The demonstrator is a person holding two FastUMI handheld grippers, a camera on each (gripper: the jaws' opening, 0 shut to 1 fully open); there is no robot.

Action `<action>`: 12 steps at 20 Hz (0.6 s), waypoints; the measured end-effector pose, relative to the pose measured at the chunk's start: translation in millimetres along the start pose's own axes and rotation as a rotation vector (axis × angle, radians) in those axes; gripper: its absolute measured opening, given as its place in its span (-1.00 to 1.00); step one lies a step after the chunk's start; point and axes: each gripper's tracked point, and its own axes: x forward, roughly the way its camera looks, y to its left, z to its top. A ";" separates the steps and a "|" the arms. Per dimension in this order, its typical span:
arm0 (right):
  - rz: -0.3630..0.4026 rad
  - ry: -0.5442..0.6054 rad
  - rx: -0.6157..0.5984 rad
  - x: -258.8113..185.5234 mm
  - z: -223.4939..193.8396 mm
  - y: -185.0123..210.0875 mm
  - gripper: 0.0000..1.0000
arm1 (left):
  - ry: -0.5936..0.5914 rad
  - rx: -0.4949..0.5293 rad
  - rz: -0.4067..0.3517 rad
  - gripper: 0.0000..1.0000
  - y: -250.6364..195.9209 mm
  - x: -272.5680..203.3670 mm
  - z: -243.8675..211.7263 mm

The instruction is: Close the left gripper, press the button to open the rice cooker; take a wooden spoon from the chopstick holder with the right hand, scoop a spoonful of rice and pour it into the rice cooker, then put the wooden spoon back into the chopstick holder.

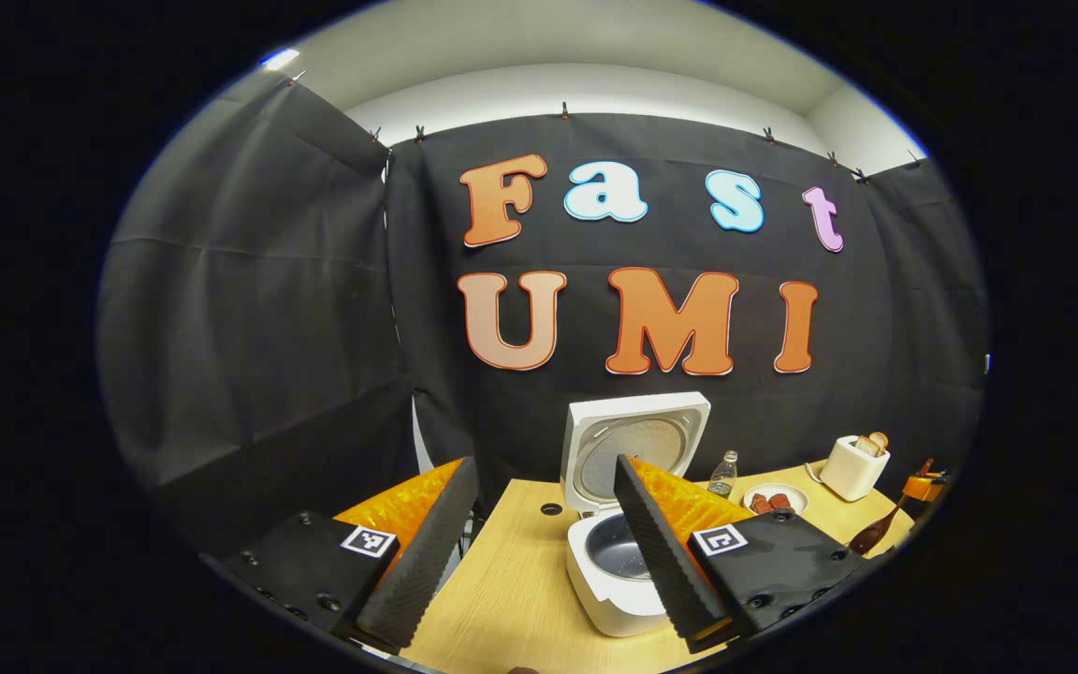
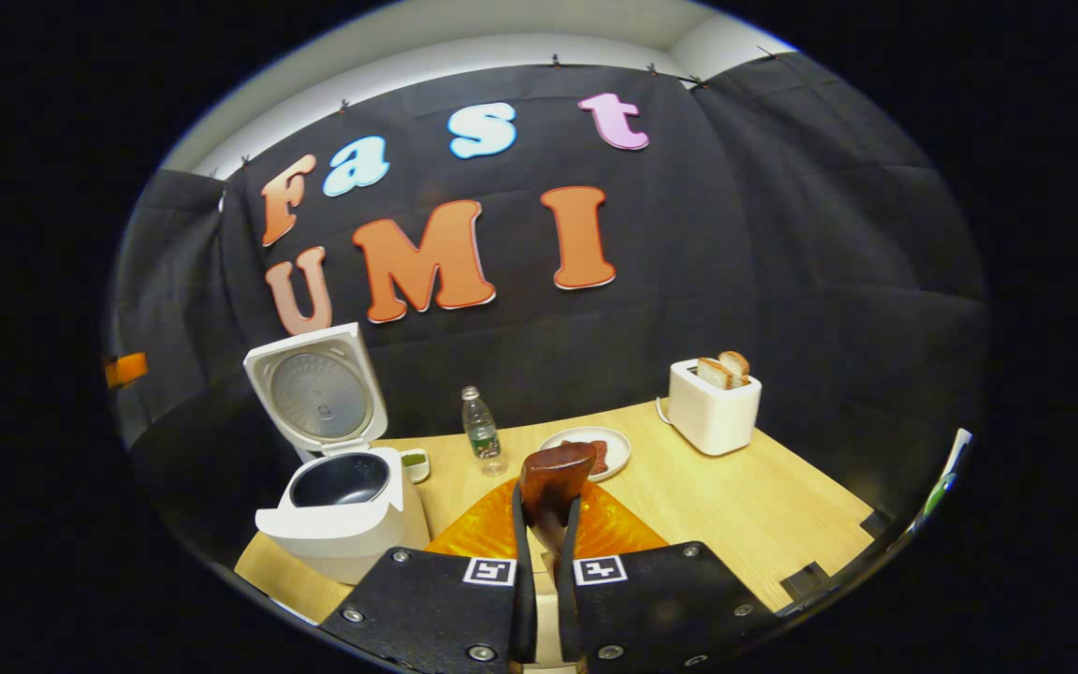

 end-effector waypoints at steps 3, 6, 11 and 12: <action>0.009 0.045 -0.056 8.5 -39.6 11.7 -0.83 | 0.002 0.020 0.008 1.00 11.4 -4.7 -1.2; 0.000 0.103 -0.148 19.6 -79.6 15.4 -0.84 | 0.006 0.034 0.027 0.92 22.4 -6.6 -2.6; -0.019 0.140 -0.225 21.8 -113.6 19.1 -0.83 | 0.020 0.058 0.044 0.92 30.9 -4.9 -11.2; -0.036 0.155 -0.194 21.3 -118.7 15.0 -0.84 | 0.023 0.064 0.043 0.99 31.2 -3.7 -12.8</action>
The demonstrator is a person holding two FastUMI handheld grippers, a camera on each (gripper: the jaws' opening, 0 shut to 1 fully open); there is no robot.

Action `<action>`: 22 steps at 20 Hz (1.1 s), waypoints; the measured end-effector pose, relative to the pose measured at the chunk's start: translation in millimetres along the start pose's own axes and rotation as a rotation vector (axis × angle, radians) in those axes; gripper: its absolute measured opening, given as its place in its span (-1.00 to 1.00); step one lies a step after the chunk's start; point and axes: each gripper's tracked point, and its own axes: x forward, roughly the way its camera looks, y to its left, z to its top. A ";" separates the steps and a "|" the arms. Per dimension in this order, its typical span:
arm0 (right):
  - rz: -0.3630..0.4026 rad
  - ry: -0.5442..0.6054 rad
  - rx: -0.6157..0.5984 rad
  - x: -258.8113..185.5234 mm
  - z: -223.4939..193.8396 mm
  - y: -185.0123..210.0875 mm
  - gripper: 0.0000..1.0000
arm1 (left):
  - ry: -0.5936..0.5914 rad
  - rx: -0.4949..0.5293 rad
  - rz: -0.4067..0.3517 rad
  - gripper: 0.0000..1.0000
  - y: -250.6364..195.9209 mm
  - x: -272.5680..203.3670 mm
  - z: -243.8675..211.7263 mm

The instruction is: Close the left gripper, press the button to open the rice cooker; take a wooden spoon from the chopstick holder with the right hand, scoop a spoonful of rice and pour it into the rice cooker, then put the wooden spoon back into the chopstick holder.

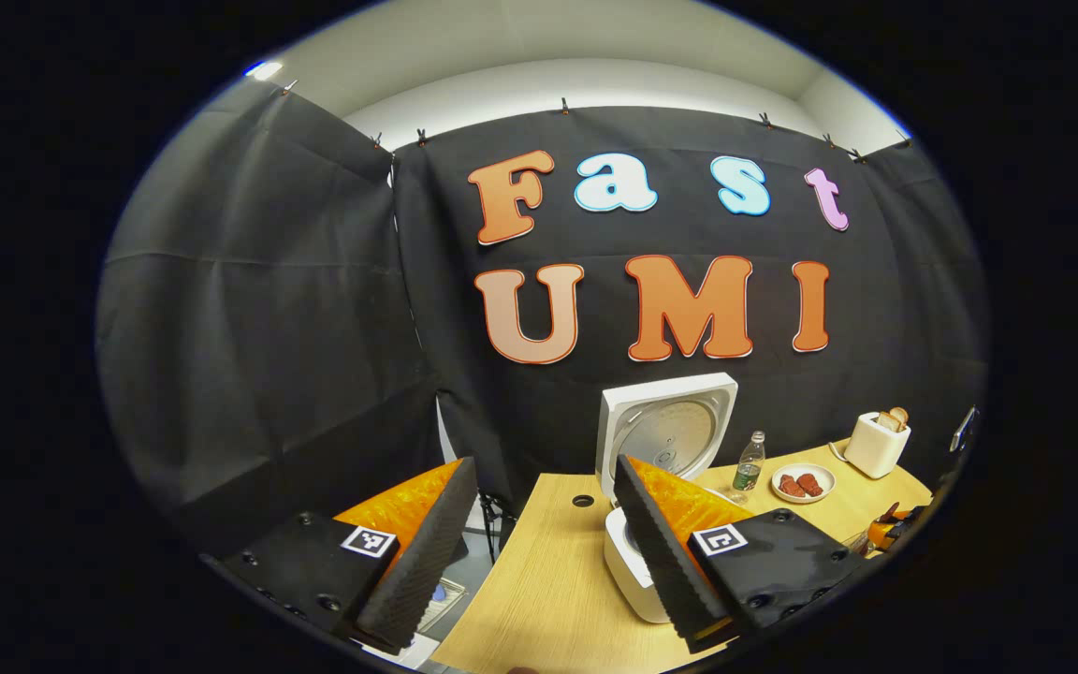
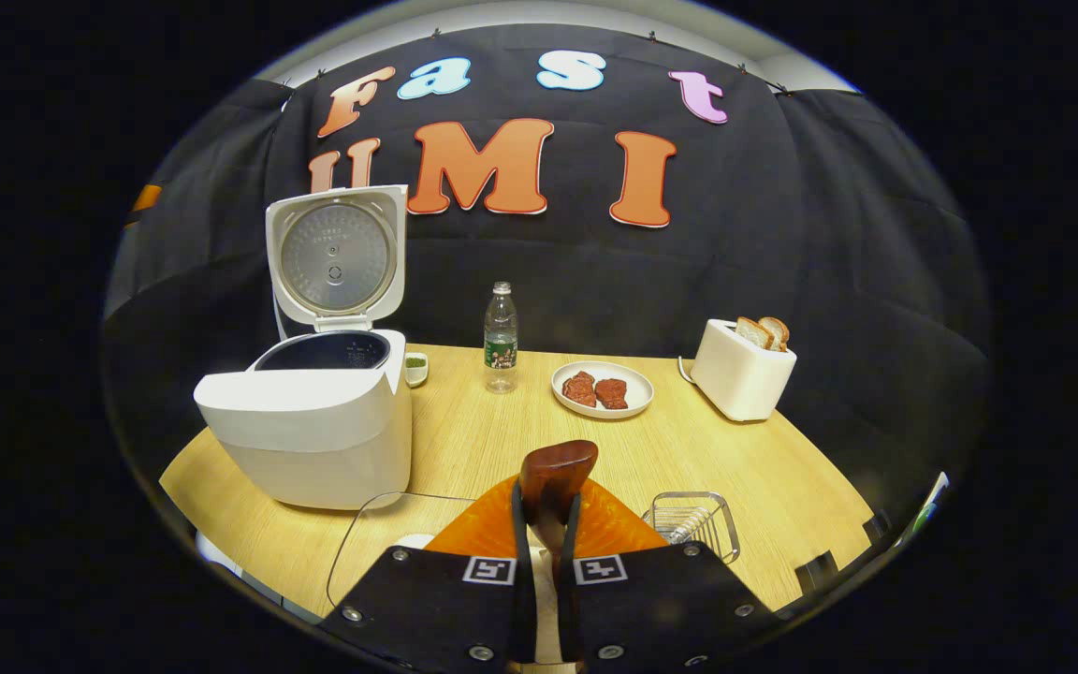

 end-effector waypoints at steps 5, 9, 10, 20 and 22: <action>0.006 0.014 0.138 -0.5 -11.0 5.0 -0.83 | 0.018 -0.008 -0.004 0.92 1.8 5.9 -12.2; 0.034 0.047 0.257 3.6 -11.1 25.6 -0.83 | 0.033 -0.022 -0.005 0.99 4.5 12.7 -18.7; 0.037 0.065 0.282 4.5 -12.8 28.0 -0.84 | 0.034 -0.023 -0.007 0.99 4.4 13.6 -18.8; 0.044 0.157 0.908 14.2 -30.9 0.9 -0.83 | 0.035 -0.050 -0.028 0.99 -4.1 26.0 -20.7; 0.034 0.181 1.031 17.1 -40.2 -7.0 -0.83 | 0.037 -0.052 -0.037 0.99 -7.8 27.9 -21.2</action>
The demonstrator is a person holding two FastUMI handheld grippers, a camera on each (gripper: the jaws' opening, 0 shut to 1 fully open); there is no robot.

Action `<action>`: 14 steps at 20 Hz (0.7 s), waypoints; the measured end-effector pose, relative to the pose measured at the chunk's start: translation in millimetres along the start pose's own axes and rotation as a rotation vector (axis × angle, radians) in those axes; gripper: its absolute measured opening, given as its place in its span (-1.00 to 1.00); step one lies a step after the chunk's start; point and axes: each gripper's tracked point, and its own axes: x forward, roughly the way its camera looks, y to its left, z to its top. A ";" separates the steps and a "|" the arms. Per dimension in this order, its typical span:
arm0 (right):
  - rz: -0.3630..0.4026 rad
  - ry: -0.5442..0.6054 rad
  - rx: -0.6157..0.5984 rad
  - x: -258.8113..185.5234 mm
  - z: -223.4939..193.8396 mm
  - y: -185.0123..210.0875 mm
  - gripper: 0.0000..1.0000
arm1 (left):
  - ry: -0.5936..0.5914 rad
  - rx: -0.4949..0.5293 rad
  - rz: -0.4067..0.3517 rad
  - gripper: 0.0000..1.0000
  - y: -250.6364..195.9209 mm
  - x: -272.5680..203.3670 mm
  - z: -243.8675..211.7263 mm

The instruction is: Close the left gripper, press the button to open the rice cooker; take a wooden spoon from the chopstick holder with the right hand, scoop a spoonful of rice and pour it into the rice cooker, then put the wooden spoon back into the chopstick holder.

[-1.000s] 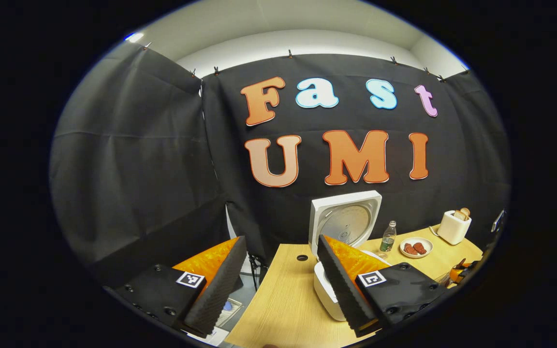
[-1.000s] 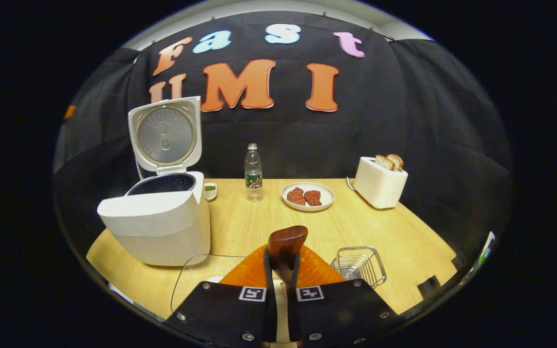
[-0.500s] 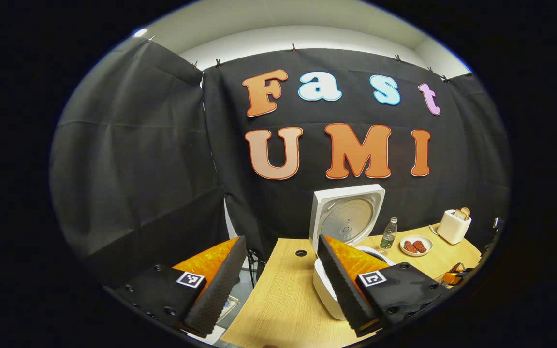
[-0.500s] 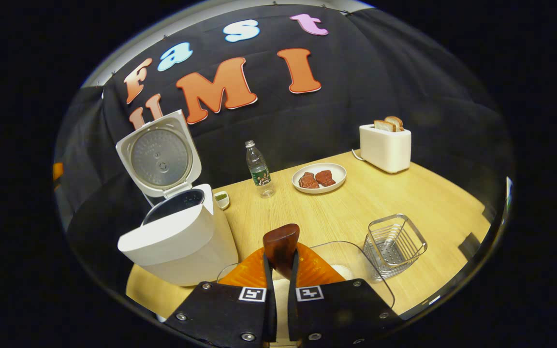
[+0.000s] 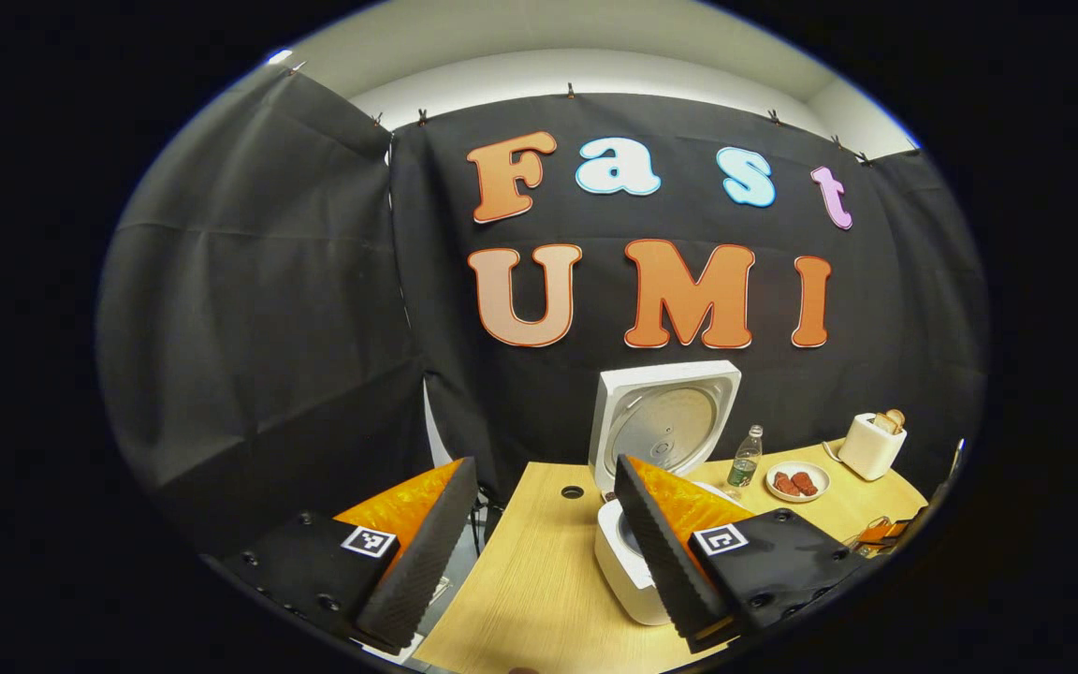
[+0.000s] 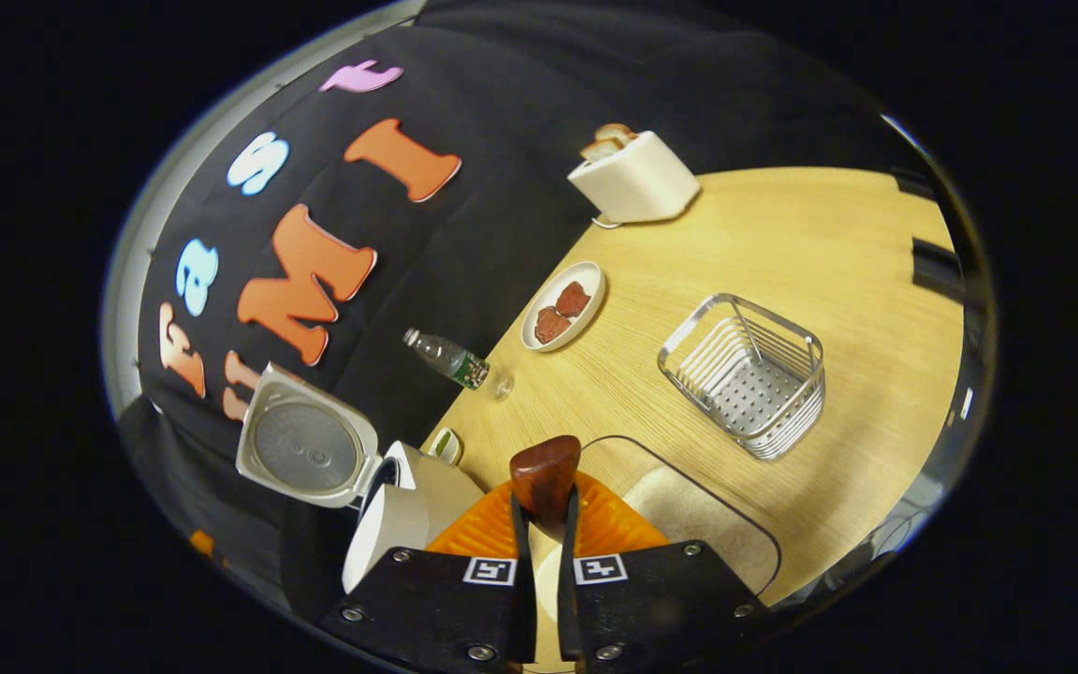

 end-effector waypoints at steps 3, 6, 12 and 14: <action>-0.002 0.023 0.140 3.3 0.3 -10.1 -0.84 | 0.002 -0.001 -0.006 0.99 -3.6 1.5 -1.1; 0.018 0.041 0.244 -0.3 3.9 -10.3 -0.84 | 0.003 -0.005 -0.011 0.99 -5.4 1.5 -1.0; 0.083 0.060 0.392 -9.5 14.1 9.6 -0.84 | -0.018 0.008 -0.003 0.92 -3.3 1.4 6.7; 0.097 0.069 0.419 -13.1 15.6 15.5 -0.84 | -0.022 0.009 -0.002 0.99 -3.1 2.7 8.5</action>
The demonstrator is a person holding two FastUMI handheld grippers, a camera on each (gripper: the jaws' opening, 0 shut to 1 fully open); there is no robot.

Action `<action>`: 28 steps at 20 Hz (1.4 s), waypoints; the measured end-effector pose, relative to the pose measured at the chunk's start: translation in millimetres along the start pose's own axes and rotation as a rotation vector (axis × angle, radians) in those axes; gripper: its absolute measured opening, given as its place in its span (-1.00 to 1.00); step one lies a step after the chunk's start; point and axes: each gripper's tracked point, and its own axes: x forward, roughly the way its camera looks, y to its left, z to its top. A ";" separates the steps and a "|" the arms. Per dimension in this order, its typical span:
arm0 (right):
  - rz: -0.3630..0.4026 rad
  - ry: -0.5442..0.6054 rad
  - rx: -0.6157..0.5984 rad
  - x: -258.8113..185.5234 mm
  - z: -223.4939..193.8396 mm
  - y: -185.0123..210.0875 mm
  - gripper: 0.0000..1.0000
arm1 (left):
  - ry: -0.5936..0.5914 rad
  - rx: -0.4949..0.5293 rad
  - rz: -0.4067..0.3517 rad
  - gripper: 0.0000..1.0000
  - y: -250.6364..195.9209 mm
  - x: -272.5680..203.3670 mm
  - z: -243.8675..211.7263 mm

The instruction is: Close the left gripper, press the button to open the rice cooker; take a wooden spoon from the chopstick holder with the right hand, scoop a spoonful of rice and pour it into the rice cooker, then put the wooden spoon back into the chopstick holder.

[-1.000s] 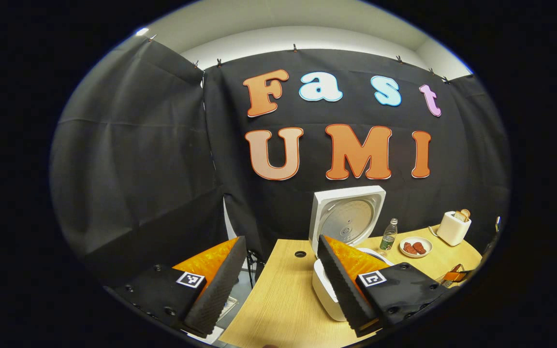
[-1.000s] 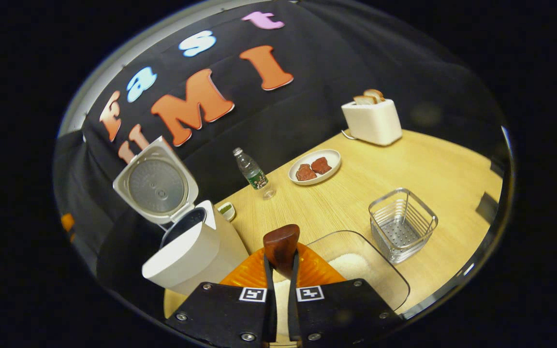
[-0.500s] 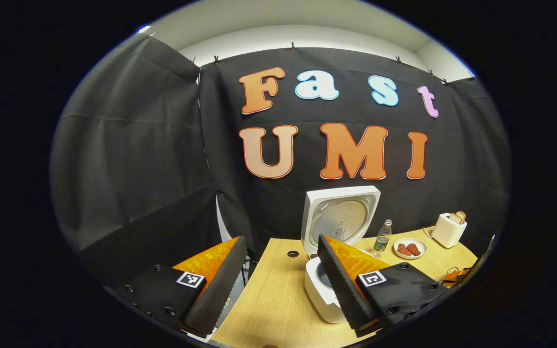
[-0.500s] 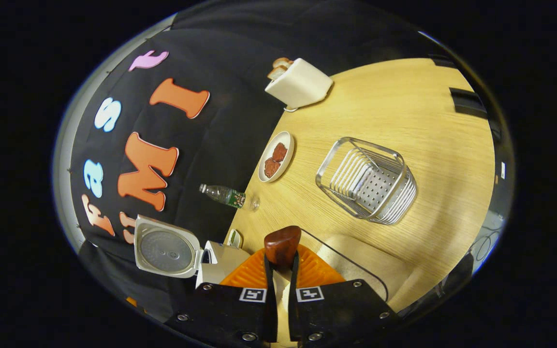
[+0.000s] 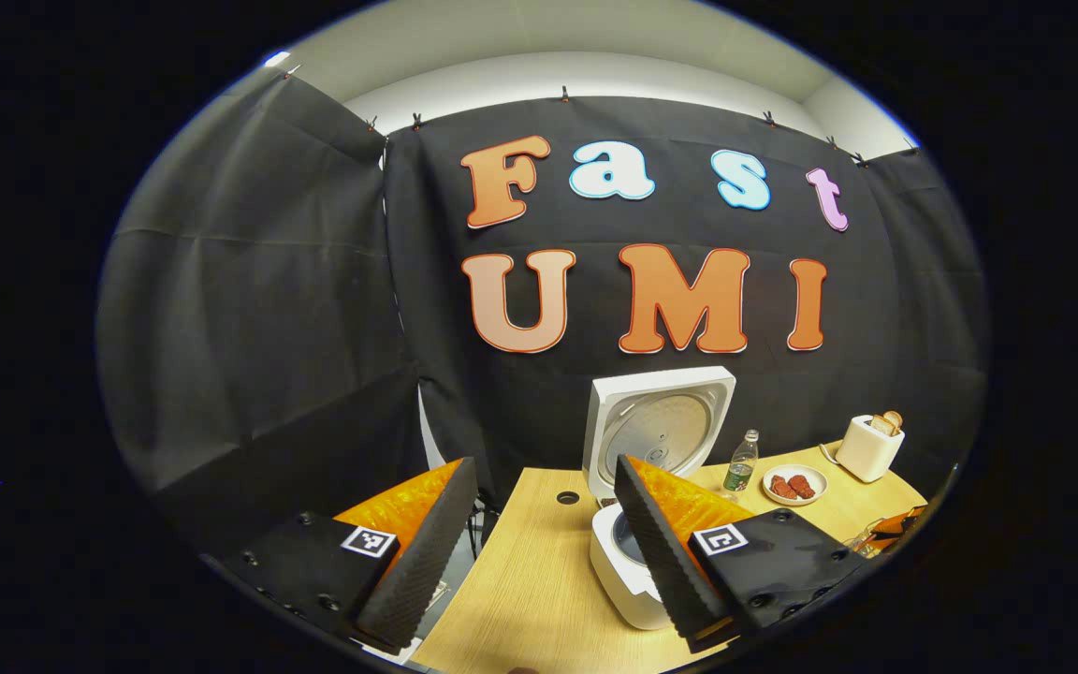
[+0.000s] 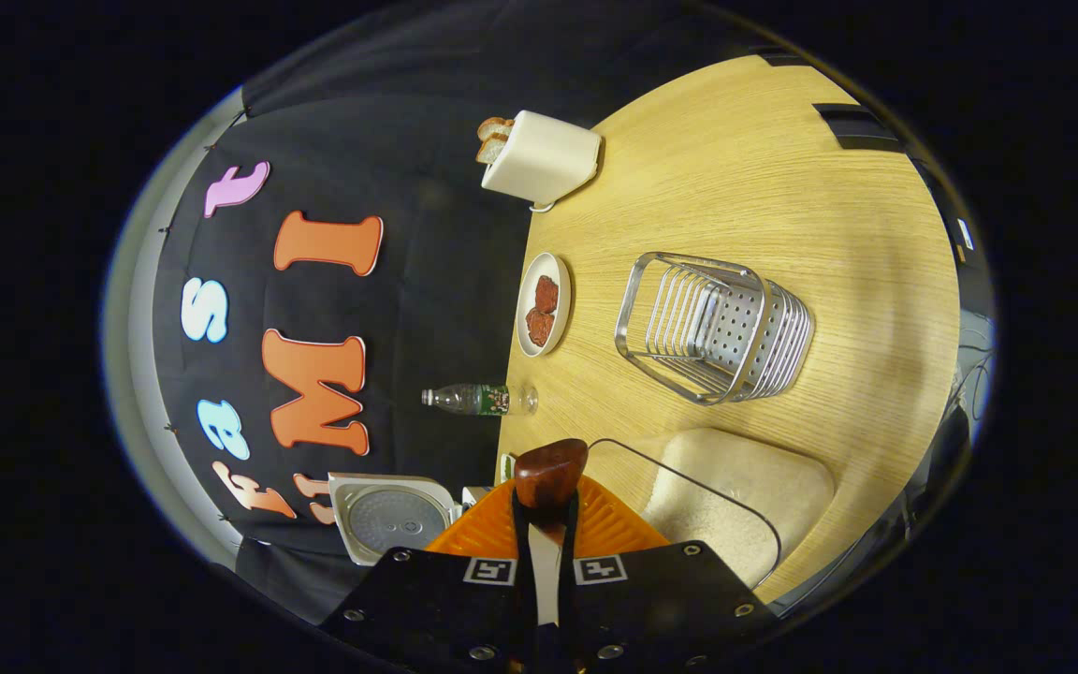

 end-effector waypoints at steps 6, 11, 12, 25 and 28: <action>0.028 0.021 0.054 -8.5 -1.4 18.9 -0.83 | -0.009 -0.014 -0.002 0.92 0.8 4.4 1.9; 0.067 0.026 0.076 -10.9 0.3 52.7 -0.83 | -0.012 -0.023 -0.008 0.99 0.1 9.9 2.9; 0.074 0.026 0.079 -12.5 -0.2 60.9 -0.84 | -0.013 -0.025 -0.010 0.92 -0.1 11.2 3.1; 0.194 0.087 0.077 28.8 -27.0 170.8 -0.83 | -0.012 -0.028 -0.052 0.92 -3.7 25.0 7.7; 0.203 0.117 0.072 49.5 -43.0 191.6 -0.84 | -0.008 -0.023 -0.053 0.92 -3.7 26.9 6.4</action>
